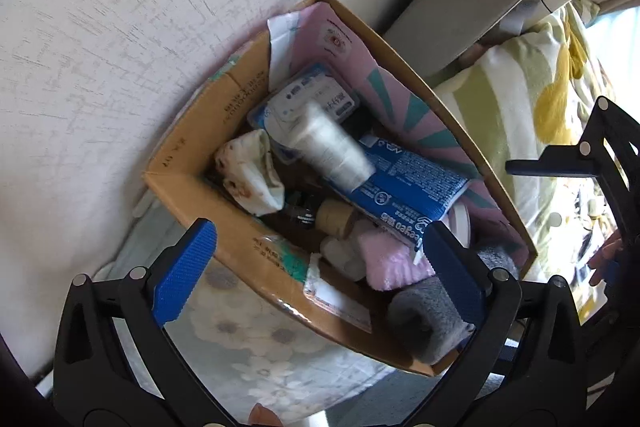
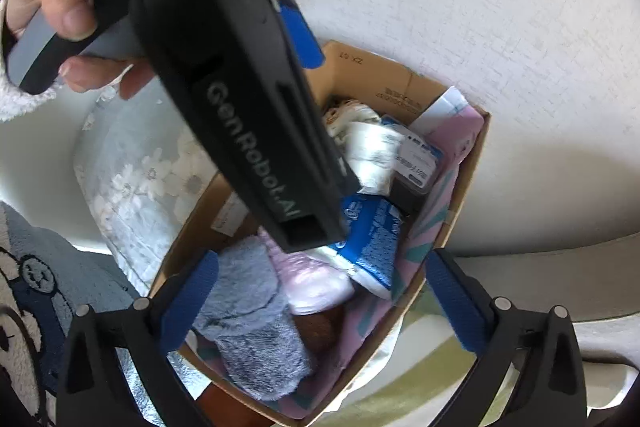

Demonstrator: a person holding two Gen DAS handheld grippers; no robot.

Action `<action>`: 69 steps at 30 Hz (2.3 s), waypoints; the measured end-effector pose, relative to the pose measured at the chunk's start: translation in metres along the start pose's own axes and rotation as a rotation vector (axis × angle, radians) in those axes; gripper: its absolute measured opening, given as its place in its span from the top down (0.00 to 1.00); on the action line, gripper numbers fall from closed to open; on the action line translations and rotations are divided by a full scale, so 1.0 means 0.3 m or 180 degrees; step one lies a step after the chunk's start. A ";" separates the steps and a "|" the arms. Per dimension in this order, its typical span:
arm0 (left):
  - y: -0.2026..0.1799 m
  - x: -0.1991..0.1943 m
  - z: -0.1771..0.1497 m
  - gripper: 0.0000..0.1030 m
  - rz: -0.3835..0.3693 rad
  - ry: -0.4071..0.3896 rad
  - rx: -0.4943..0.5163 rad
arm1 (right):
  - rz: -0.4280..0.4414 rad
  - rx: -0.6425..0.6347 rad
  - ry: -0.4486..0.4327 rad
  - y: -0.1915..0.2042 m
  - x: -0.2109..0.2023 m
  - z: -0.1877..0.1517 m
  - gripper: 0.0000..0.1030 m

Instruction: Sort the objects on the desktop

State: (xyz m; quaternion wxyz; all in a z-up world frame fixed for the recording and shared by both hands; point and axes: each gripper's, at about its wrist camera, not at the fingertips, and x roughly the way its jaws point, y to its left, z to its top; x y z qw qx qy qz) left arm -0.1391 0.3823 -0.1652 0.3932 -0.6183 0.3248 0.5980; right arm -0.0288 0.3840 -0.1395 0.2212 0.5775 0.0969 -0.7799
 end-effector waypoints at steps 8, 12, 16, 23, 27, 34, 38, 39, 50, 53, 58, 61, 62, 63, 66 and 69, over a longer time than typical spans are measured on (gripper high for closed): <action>-0.011 -0.015 -0.014 0.00 0.0027 -0.0033 0.0026 | -0.0058 0.0023 0.0005 0.026 0.009 -0.010 0.00; -0.009 -0.026 -0.038 0.00 0.0030 -0.0073 0.0012 | -0.0072 0.0045 -0.0006 0.043 0.005 -0.011 0.00; 0.001 -0.056 -0.075 0.00 0.0025 -0.0134 -0.0017 | -0.0105 0.0079 -0.0053 0.065 -0.008 -0.018 0.00; 0.050 -0.162 -0.185 0.00 0.0173 -0.0363 -0.0159 | -0.0144 0.0261 -0.0055 0.128 -0.053 -0.011 0.00; 0.114 -0.248 -0.291 0.00 0.0208 -0.0580 -0.0351 | -0.0260 0.0323 -0.0049 0.178 -0.108 0.012 0.00; 0.229 -0.399 -0.514 0.00 0.0705 -0.1040 -0.0783 | -0.0539 0.0651 -0.0313 0.280 -0.214 0.104 0.00; 0.276 -0.491 -0.667 0.00 0.0942 -0.1384 -0.1080 | -0.0596 0.0974 -0.0518 0.349 -0.251 0.173 0.00; 0.282 -0.508 -0.699 0.00 0.0981 -0.1453 -0.1147 | -0.0612 0.1024 -0.0555 0.365 -0.253 0.185 0.00; 0.377 -0.551 -1.072 0.00 0.1150 -0.1830 -0.2060 | -0.0796 0.1363 -0.0833 0.570 -0.219 0.247 0.00; 0.393 -0.527 -1.146 0.00 0.1100 -0.1800 -0.2199 | -0.0795 0.1517 -0.0855 0.610 -0.189 0.231 0.00; 0.386 -0.498 -1.229 0.00 0.1203 -0.1856 -0.2335 | -0.0778 0.1607 -0.0846 0.678 -0.141 0.208 0.00; 0.386 -0.482 -1.257 0.00 0.1142 -0.1880 -0.2471 | -0.0780 0.1610 -0.0863 0.703 -0.123 0.207 0.00; 0.387 -0.477 -1.261 0.00 0.1101 -0.1893 -0.2501 | -0.0810 0.1612 -0.0874 0.711 -0.119 0.209 0.00; 0.392 -0.471 -1.266 0.00 0.1035 -0.1900 -0.2510 | -0.0812 0.1612 -0.0882 0.719 -0.119 0.211 0.00; 0.399 -0.465 -1.268 0.00 0.1053 -0.1874 -0.2485 | -0.0767 0.1608 -0.0903 0.727 -0.113 0.218 0.00; 0.405 -0.468 -1.266 0.00 0.1132 -0.1875 -0.2507 | -0.0743 0.1635 -0.0920 0.722 -0.111 0.223 0.00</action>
